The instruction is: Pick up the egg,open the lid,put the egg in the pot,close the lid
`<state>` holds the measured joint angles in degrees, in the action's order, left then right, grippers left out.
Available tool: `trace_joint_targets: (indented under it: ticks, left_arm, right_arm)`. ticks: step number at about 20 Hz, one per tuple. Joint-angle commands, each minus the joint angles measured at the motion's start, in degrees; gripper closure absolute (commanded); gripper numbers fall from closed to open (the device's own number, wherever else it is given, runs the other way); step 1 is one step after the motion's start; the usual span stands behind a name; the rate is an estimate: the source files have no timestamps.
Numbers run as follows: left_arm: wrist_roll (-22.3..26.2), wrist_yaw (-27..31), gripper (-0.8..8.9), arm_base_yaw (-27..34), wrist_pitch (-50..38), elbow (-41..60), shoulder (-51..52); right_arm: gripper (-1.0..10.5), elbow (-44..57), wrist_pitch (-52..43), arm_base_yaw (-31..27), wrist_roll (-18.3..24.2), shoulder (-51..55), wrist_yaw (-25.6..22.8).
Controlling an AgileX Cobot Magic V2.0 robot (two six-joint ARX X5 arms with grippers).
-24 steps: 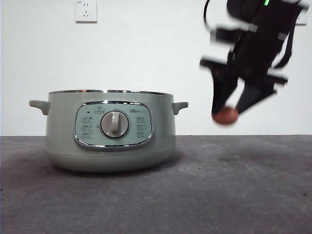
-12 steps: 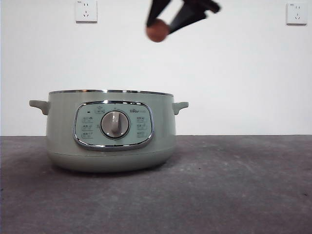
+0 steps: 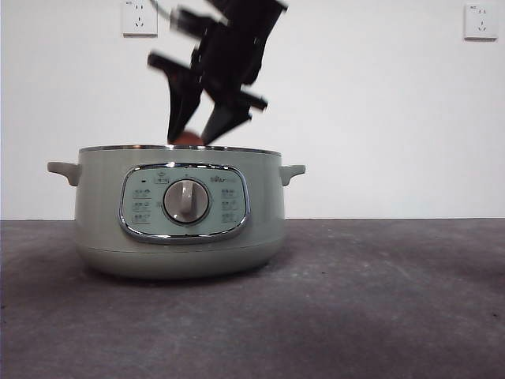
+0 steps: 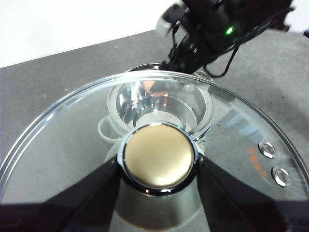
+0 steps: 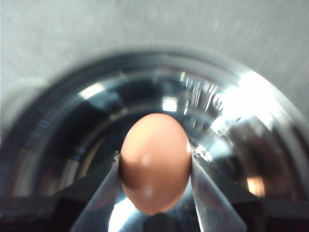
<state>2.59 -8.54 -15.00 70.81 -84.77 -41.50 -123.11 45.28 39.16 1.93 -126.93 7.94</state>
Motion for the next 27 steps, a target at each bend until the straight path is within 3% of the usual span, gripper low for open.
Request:
trace_joint_targets:
  ticks: [1, 19, 21, 23, 27]
  left_arm:
    - [0.9, -0.5, 8.22, 0.2, -2.7, -0.9, 0.6]
    - [1.7, -0.5, 8.21, 0.2, -2.7, -0.9, 0.6]
    - [1.7, -0.5, 8.22, 0.2, -2.7, -0.9, 0.6]
    - [1.7, -0.5, 8.21, 0.2, -2.7, -0.9, 0.6]
    - [1.7, -0.5, 8.22, 0.2, -2.7, -0.9, 0.5]
  right_arm:
    - [9.6, -0.2, 0.3, 0.3, 1.3, -2.7, 0.2]
    - [9.6, 0.1, 5.5, 0.7, 3.2, -7.2, -2.4]
    - [8.4, 0.1, 5.3, 0.7, 2.6, -7.2, -2.4]
    - [5.9, 0.0, 4.7, 0.7, 1.4, -7.2, -2.4]
    - [5.6, -3.3, 4.9, 1.0, 0.6, -7.0, -2.4]
